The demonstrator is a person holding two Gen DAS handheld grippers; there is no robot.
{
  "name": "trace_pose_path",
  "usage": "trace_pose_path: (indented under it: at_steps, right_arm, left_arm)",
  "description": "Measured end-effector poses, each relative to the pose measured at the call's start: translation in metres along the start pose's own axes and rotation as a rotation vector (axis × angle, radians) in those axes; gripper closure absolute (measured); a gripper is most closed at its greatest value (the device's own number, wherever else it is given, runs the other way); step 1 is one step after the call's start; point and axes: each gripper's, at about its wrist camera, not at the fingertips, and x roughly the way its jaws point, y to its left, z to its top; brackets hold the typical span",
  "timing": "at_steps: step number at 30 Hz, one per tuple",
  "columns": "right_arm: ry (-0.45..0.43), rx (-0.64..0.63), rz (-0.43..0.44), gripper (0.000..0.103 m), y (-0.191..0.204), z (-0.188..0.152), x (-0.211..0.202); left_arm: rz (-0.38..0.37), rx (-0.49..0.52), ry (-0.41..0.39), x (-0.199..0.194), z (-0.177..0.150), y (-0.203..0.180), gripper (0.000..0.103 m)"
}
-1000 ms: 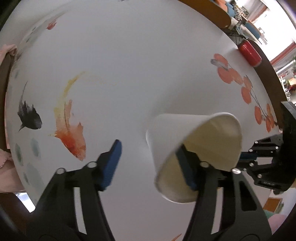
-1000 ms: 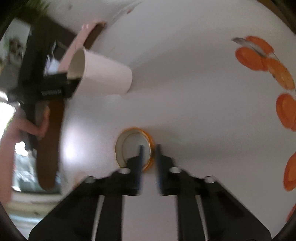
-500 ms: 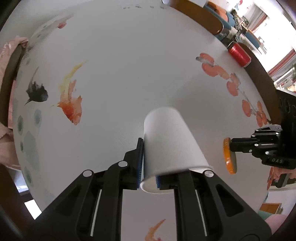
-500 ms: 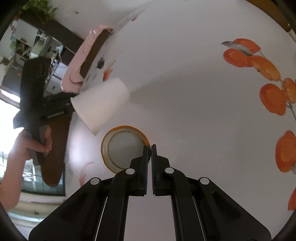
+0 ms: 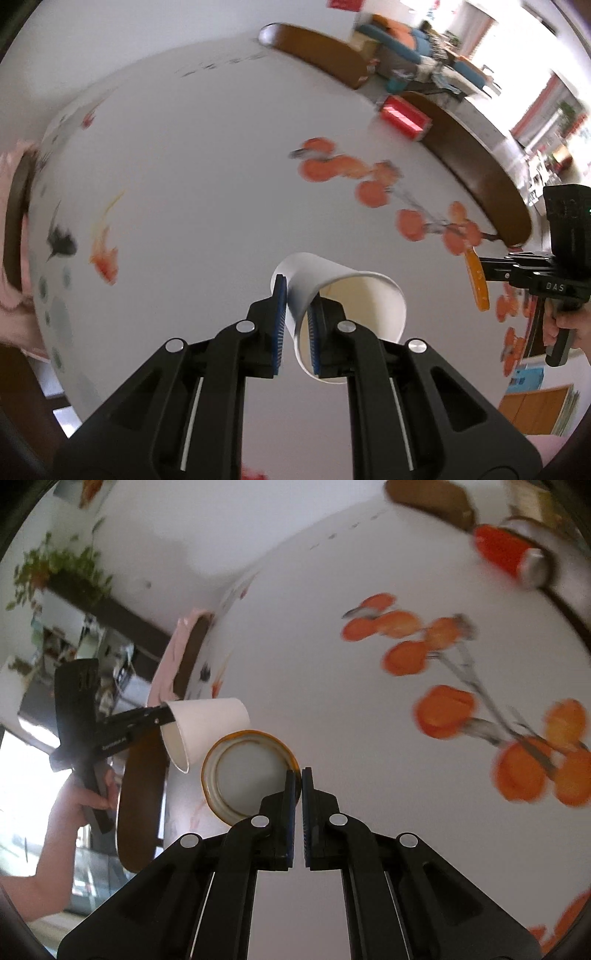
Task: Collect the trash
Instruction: 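Carry the paper cup and tape roll to the bin and open both tools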
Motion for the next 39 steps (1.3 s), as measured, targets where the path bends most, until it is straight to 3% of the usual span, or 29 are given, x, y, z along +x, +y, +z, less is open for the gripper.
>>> trace_pose_path:
  at_steps: [7,13,20,25,29,32,39]
  right_arm:
    - [-0.142,0.091,-0.037,0.099,-0.061,-0.045,-0.100]
    - [-0.262,0.178,-0.066,0.099,-0.131,-0.110,-0.202]
    - [-0.353,0.298,-0.128,0.099,-0.228,-0.216,-0.322]
    - [-0.378,0.459,-0.204,0.099,-0.302,-0.307,-0.384]
    - [-0.380,0.604,-0.261,0.099,-0.354,-0.382,-0.408]
    - [-0.381,0.704,-0.273,0.099,-0.386,-0.424,-0.405]
    - [-0.346,0.953,-0.244,0.099,-0.478,-0.528,-0.329]
  left_arm:
    - [-0.047,0.151,-0.012,0.001,0.020,-0.113,0.094]
    - [-0.106,0.303,-0.025,0.011,0.024,-0.256,0.094]
    - [-0.249,0.427,0.006,0.041,-0.006,-0.449,0.094]
    - [-0.378,0.505,0.089,0.084,-0.046,-0.570,0.094]
    - [-0.472,0.569,0.212,0.130,-0.090,-0.652,0.094]
    - [-0.493,0.614,0.311,0.167,-0.124,-0.692,0.094]
    - [-0.472,0.667,0.531,0.291,-0.207,-0.734,0.094]
